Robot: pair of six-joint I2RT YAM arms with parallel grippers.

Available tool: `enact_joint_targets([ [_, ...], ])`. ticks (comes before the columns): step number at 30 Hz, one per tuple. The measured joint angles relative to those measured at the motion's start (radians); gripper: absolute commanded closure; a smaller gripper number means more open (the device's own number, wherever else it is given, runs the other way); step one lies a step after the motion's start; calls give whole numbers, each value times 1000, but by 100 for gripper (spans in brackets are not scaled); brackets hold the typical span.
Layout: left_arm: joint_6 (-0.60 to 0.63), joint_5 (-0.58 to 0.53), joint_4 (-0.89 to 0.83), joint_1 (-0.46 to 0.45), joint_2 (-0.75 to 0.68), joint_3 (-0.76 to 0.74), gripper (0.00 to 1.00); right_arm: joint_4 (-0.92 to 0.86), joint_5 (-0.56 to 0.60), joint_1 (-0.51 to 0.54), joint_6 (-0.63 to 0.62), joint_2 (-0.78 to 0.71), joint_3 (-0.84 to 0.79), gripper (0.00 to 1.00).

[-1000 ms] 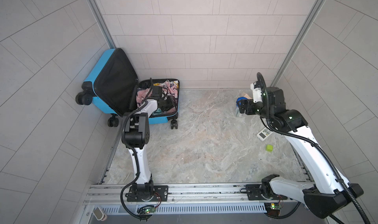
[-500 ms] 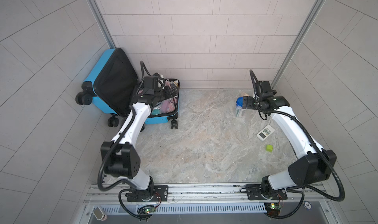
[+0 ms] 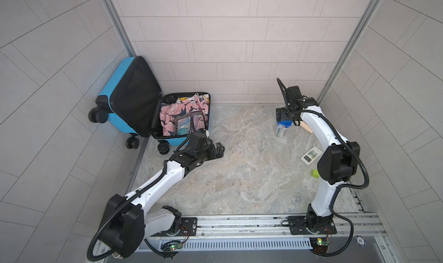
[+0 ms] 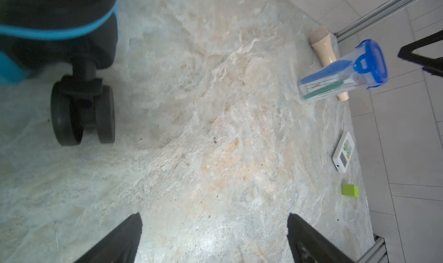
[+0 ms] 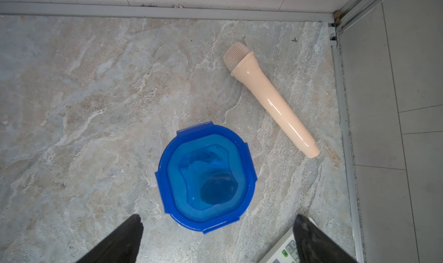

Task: Pack the luggage
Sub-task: 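Move the right gripper to the blue-lidded box while the left arm draws back, then grasp the blue-lidded clear box with the right gripper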

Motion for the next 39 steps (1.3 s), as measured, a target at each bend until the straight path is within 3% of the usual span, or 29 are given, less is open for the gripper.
enact_joint_targets([
  [15,-51,12,78,-1,-8,-3,0,-43,-35,-8,-50,102,62,0],
  [39,-64,24,88,-1,1,-9,0,-95,18,-9,-57,263,203,3],
])
